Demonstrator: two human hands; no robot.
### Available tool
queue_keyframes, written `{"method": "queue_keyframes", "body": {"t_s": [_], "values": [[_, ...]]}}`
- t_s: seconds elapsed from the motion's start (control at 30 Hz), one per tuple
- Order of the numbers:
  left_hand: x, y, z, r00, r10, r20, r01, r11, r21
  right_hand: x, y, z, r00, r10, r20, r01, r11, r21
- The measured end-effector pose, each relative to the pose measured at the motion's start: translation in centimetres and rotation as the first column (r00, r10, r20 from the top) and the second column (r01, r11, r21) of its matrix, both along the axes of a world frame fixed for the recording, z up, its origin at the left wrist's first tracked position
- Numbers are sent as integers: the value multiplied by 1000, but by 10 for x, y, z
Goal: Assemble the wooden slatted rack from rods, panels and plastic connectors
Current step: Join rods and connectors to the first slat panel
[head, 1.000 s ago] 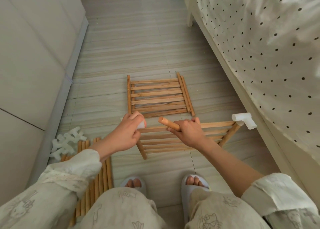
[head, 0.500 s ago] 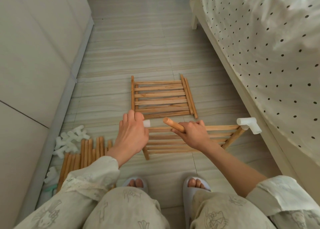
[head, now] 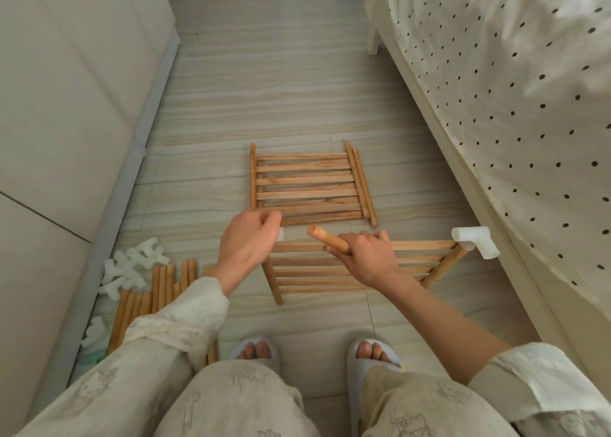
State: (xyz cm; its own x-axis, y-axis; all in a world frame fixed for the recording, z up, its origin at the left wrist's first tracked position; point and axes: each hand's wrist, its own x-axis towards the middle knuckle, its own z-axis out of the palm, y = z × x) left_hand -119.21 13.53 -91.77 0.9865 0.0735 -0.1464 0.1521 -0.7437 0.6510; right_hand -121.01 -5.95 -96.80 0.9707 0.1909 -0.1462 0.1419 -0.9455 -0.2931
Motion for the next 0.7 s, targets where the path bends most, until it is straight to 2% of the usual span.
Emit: {"method": "queue_keyframes", "body": {"t_s": [0.1,0.2,0.33,0.43,0.53,0.7], "values": [[-1,-12,-8,996,-2,87,-7,995,104,1,-2,-1,1000,2,11,-2,1000,-3],[5,-5,-14,986,-114,118,97,985,141,3,-2,-2,1000,18,24,-19,1000,11],[8,9,-16,966,-246,82,238,966,99,1,0,-1,999,28,26,-28,999,34],[7,10,-15,953,-291,83,285,955,79,1,0,0,1000,21,1,-21,999,51],[8,7,-14,969,-238,67,236,971,33,2,0,3,1000,12,-19,-11,999,43],[10,3,-17,998,-60,-35,54,986,-157,2,1,10,992,-2,-125,4,1000,15]]}}
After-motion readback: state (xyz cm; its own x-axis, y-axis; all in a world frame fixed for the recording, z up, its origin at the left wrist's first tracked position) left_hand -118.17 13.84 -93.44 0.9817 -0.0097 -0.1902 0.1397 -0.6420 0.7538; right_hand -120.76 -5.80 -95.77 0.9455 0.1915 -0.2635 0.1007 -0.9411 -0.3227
